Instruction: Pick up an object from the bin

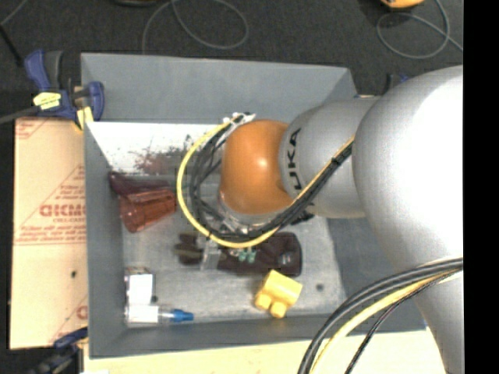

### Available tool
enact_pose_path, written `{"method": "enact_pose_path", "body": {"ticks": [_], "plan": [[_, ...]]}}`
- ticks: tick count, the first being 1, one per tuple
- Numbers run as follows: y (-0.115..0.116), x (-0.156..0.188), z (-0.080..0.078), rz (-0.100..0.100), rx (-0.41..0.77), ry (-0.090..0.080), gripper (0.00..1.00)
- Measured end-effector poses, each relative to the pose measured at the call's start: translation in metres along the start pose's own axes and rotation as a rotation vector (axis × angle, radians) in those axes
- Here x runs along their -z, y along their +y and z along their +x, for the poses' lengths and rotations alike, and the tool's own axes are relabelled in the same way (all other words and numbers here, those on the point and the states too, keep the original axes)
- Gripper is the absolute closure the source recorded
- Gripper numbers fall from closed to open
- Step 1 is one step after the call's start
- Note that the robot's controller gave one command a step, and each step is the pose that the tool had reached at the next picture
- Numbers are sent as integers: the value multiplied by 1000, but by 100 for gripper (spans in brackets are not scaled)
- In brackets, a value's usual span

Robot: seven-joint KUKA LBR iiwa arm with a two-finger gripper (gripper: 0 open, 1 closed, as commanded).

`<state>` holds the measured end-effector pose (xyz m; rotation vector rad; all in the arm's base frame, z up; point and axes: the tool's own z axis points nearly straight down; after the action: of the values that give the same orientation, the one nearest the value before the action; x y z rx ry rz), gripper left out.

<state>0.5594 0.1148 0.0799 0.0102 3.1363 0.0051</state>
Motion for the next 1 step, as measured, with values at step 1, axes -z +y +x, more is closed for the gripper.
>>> {"method": "enact_pose_path", "body": {"ticks": [1], "plan": [[0, 0, 0, 0, -1, 0, 100]]}}
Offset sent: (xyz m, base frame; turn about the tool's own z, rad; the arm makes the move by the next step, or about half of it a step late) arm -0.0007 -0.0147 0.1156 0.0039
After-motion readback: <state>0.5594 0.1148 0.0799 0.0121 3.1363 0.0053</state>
